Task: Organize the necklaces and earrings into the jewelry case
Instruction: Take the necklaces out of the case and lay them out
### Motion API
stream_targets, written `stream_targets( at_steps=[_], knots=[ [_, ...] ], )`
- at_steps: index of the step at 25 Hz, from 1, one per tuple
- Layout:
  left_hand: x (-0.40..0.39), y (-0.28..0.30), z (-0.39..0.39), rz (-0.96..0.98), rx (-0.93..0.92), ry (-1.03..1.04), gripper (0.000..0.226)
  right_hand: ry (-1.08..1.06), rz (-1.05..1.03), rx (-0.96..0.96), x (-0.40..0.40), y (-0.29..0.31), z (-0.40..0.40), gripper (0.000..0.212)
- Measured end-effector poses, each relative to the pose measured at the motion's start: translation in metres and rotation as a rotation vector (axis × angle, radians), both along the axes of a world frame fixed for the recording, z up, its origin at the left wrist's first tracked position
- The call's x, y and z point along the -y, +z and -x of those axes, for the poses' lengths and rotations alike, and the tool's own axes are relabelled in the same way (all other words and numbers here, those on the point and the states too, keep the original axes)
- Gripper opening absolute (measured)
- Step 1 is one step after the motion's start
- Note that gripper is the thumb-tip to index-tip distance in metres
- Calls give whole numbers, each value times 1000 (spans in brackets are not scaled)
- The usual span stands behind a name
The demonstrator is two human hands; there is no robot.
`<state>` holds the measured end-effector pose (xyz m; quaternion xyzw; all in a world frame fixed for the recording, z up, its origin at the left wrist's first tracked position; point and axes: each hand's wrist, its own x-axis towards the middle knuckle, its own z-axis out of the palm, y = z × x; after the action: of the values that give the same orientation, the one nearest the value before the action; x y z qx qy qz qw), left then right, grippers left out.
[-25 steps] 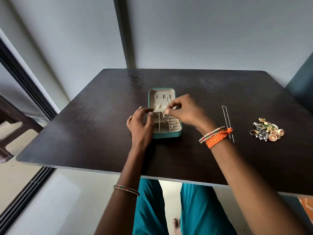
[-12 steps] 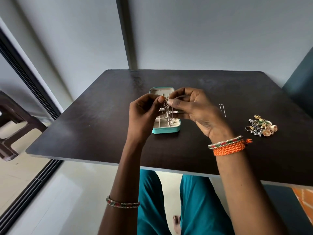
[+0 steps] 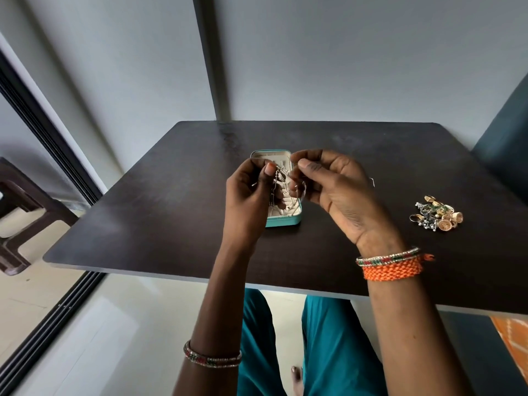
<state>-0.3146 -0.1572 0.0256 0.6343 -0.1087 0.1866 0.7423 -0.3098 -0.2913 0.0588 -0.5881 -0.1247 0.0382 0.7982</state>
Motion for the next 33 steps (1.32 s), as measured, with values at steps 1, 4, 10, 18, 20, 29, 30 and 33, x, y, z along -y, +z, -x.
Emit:
stream_targets(
  at_steps=[1,4,10,18,20,29,30,33],
  knots=[
    [1,-1,0,-7,5,-3,16,10,18,15,0,-1,2,11],
    [5,-1,0,-19,15,-9,16,-16,159,83,-4,-3,5,13],
    [6,1,1,14,91,57,12,-75,137,24,-10,-5,7,13],
    [6,-11,-4,-207,119,192,10,29,106,-103,-3,-15,1,15],
    [6,-10,-2,-224,119,206,10,3,153,-76,-3,-15,0,7],
    [5,-10,5,-63,-29,114,17,-245,189,104,-5,-13,-5,12],
    [4,-10,5,-61,-49,122,16,-243,159,87,-4,-12,-5,11],
    [1,-9,4,-99,-115,180,16,-247,140,85,-2,-13,-6,10]
  ],
)
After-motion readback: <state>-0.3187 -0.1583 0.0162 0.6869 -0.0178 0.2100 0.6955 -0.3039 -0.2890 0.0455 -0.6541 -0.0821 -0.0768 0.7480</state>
